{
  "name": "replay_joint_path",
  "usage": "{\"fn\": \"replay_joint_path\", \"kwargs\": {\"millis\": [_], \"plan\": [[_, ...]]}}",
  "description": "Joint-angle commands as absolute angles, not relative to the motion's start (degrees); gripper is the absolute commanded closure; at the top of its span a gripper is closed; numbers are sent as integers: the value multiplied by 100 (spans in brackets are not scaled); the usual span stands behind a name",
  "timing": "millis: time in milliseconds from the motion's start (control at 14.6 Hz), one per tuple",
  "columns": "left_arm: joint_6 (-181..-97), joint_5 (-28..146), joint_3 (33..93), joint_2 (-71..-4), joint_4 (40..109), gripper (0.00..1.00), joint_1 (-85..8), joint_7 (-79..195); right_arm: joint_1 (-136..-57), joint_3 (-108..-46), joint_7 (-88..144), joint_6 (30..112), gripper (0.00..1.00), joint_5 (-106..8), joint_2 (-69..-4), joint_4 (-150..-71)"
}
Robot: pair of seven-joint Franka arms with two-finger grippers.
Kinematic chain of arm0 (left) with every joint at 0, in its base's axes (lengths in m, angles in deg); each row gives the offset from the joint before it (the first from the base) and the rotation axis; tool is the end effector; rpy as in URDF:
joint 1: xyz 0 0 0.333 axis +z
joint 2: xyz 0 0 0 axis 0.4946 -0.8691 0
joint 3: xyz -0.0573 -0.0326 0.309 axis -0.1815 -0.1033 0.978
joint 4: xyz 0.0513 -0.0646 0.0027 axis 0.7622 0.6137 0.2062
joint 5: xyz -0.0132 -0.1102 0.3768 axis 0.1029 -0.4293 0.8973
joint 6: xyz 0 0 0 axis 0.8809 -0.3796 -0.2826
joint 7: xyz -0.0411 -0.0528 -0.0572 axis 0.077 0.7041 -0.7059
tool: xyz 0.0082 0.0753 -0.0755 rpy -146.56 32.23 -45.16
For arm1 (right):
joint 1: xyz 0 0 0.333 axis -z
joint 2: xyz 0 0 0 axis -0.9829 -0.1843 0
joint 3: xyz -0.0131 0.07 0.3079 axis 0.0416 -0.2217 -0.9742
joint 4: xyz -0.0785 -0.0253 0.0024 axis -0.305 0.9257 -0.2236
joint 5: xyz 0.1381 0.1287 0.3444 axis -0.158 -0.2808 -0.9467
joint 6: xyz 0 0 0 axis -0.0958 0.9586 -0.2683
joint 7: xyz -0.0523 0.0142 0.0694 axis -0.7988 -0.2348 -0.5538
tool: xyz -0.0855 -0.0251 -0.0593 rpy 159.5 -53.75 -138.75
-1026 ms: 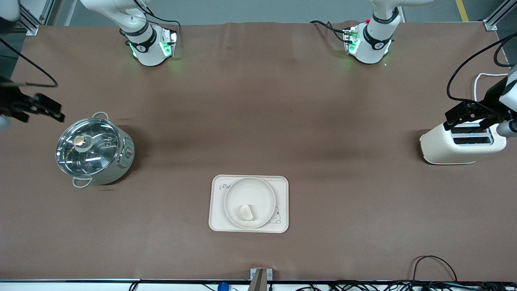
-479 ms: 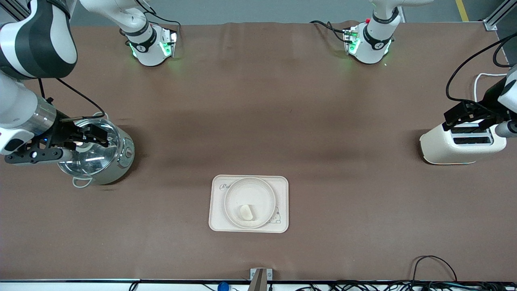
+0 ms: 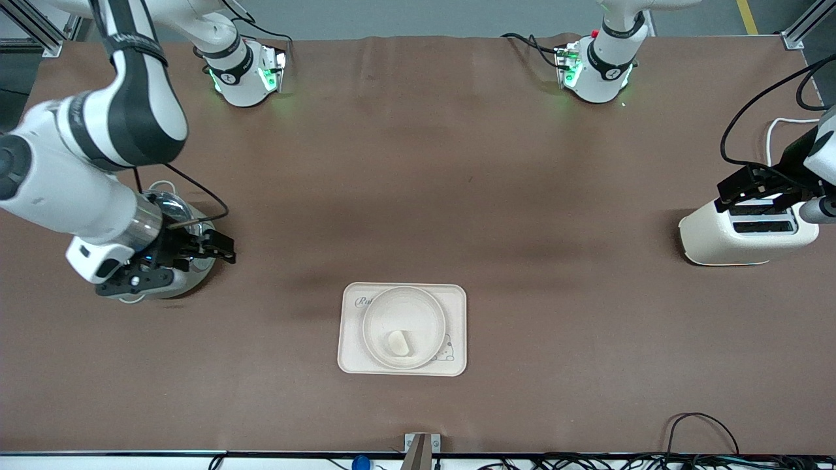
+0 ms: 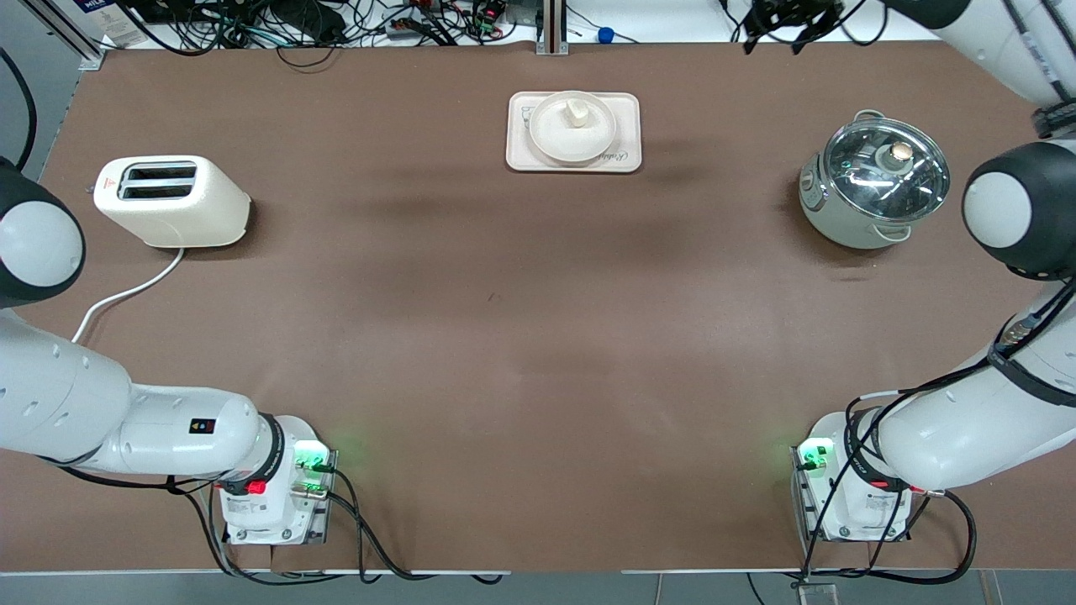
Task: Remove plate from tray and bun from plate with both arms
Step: 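Swing the right gripper past the steel pot toward the white tray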
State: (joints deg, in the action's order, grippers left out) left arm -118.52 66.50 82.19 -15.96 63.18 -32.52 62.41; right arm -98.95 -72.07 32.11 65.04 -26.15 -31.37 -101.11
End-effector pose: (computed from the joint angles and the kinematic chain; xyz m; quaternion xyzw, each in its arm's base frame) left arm 0.5863 -0.0197 0.6078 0.9993 0.0057 0.0354 0.0106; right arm 0.6469 0.1346 0.4709 -0.9946 -0.0560 -0.0135 0.0862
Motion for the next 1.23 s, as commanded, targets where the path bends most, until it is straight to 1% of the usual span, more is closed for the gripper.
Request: {"fn": "replay_joint_path", "kwargs": {"millis": [0, 205, 342, 547, 684, 821, 958, 1163], "plan": [[-11754, 6651, 8214, -1627, 6203, 0, -3228, 6301, -9863, -7168, 3136, 6448, 0, -3200, -3193, -9994], [-11754, 6651, 8214, -1627, 6212, 0, -3228, 6301, -9854, -7168, 2898, 6413, 0, -3457, -3202, -10064], [-11754, 6651, 8214, -1627, 6212, 0, -3228, 6301, -10020, -7168, 2915, 6466, 0, -3763, -3534, -10047], [-11754, 6651, 8214, -1627, 6203, 0, -3219, 6301, -10039, -7168, 2959, 6597, 0, -4344, -4167, -10003], [-11754, 6651, 8214, -1627, 6212, 0, -3219, 6301, -10301, -7168, 2968, 7192, 0, -4459, -4554, -9959], [-11754, 6651, 8214, -1627, 6212, 0, -3219, 6301, -10512, -7168, 3073, 7808, 0, -4511, -4783, -9959], [-11754, 6651, 8214, -1627, 6212, 0, -3228, 6301, -10609, -7177, 3449, 7916, 0, -4722, -4950, -9950], [-11754, 6651, 8214, -1636, 6212, 0, -3228, 6301, -10741, -7177, 3557, 8178, 0, -5125, -5266, -9722]]}}
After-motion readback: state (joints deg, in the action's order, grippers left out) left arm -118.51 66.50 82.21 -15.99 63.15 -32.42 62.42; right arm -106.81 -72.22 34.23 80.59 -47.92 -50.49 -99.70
